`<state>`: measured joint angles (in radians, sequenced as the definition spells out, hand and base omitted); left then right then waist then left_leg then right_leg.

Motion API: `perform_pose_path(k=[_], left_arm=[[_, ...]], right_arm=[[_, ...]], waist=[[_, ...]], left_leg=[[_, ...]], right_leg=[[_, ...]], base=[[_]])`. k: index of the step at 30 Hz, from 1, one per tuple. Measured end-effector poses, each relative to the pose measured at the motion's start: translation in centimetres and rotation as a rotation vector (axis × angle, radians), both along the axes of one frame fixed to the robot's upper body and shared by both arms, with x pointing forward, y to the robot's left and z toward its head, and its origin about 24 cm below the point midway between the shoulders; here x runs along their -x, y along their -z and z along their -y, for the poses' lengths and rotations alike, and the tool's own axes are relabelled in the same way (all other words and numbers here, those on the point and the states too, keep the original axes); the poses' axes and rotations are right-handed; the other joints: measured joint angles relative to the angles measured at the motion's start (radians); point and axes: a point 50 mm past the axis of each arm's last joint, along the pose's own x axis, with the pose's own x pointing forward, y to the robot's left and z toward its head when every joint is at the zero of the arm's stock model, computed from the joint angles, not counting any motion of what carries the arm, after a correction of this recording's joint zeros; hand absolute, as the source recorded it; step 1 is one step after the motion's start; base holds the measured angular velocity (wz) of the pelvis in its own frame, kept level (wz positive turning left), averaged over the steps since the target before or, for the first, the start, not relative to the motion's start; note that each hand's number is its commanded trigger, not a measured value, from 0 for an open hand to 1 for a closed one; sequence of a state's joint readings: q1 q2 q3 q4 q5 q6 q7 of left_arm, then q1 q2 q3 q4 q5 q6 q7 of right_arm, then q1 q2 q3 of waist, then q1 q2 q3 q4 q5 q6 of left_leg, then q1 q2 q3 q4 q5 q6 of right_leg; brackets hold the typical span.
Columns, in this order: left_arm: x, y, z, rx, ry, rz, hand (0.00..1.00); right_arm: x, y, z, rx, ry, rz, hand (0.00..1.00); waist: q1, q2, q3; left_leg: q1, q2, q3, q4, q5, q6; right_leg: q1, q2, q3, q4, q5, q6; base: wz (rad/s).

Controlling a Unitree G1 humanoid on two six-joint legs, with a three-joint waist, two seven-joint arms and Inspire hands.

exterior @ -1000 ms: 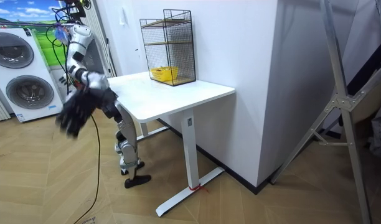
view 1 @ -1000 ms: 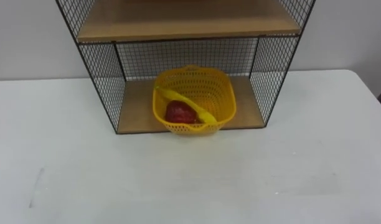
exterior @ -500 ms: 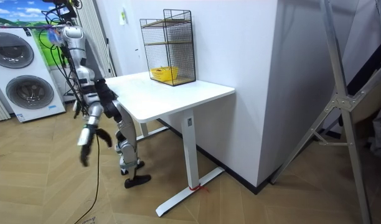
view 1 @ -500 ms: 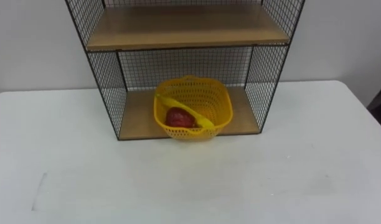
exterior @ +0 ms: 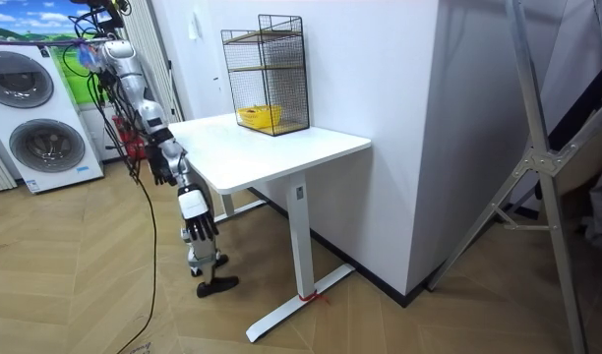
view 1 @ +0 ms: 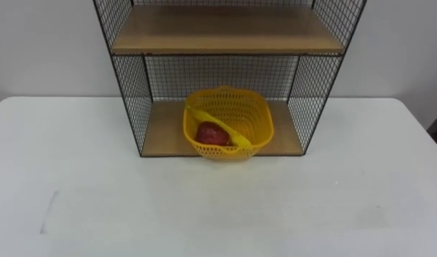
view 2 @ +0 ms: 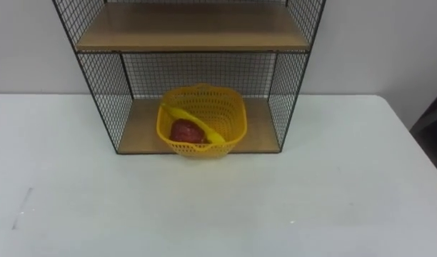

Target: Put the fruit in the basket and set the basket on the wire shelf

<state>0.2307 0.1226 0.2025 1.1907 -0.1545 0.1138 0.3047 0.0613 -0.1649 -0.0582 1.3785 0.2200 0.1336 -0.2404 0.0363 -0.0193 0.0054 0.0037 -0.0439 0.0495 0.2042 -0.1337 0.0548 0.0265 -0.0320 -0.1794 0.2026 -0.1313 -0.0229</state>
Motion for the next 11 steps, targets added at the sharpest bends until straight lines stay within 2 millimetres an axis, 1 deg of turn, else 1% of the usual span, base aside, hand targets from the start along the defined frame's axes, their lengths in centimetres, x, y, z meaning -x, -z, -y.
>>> perform_pose_path(k=[2,7,11], left_arm=[[0.03,0.01,0.01,0.004,0.033,-0.016,0.0],[-0.19,0.06,0.16,0.014,0.037,-0.023,0.0],[-0.93,0.06,0.35,0.016,0.042,0.007,0.0]], right_arm=[[0.08,0.09,-0.28,-0.013,0.001,0.005,0.0],[0.24,0.19,-0.64,-0.027,-0.007,0.01,0.0],[0.26,0.22,-0.68,-0.038,-0.009,0.019,0.0]], waist=[[0.0,0.002,-0.0004],[-0.001,0.006,-0.0029],[-0.001,0.013,-0.0039]], left_leg=[[-0.002,0.0,0.0,0.0,0.0,0.0],[-0.007,0.0,0.0,0.0,0.001,-0.001],[-0.006,0.001,0.001,0.0,0.004,0.002]], right_leg=[[-0.003,0.0,0.0,0.0,0.0,0.0],[-0.007,0.001,0.0,-0.001,0.001,0.0],[-0.006,0.001,0.0,-0.001,0.005,-0.002]], base=[[0.0],[0.0],[0.0]])
